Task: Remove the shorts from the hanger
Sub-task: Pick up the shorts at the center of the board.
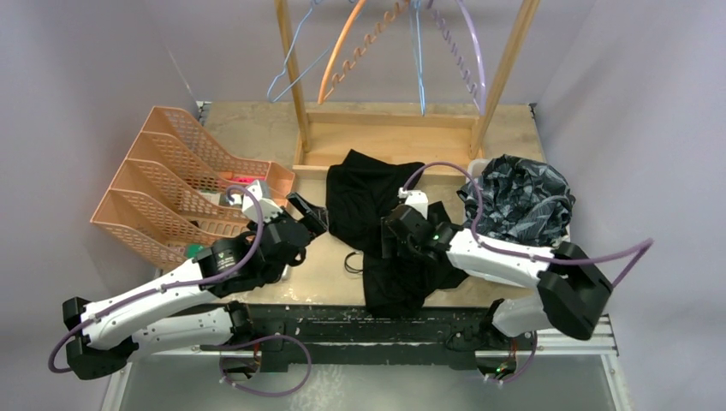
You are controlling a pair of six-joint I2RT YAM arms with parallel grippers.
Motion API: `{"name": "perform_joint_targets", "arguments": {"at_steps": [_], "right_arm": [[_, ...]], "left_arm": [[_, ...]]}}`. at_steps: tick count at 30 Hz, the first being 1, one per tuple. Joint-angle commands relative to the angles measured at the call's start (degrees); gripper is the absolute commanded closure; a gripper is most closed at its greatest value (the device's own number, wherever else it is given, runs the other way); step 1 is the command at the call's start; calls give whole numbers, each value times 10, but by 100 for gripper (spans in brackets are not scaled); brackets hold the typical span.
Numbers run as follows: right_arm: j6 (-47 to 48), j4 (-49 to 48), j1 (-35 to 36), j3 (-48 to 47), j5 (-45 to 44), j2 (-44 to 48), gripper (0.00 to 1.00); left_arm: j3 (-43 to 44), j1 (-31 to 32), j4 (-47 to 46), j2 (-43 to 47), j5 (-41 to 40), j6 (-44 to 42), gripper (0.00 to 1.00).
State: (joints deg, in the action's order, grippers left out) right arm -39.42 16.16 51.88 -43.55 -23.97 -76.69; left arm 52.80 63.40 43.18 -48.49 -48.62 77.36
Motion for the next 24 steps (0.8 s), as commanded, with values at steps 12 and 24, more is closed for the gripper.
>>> {"name": "perform_joint_targets", "arguments": {"at_steps": [12, 24], "right_arm": [[-28, -45, -3, -27, 32, -163, 13], [-105, 18, 69, -62, -82, -117, 100]], "left_arm": [[-5, -1, -18, 2, 0, 0, 16], [-6, -1, 7, 21, -16, 10, 17]]}}
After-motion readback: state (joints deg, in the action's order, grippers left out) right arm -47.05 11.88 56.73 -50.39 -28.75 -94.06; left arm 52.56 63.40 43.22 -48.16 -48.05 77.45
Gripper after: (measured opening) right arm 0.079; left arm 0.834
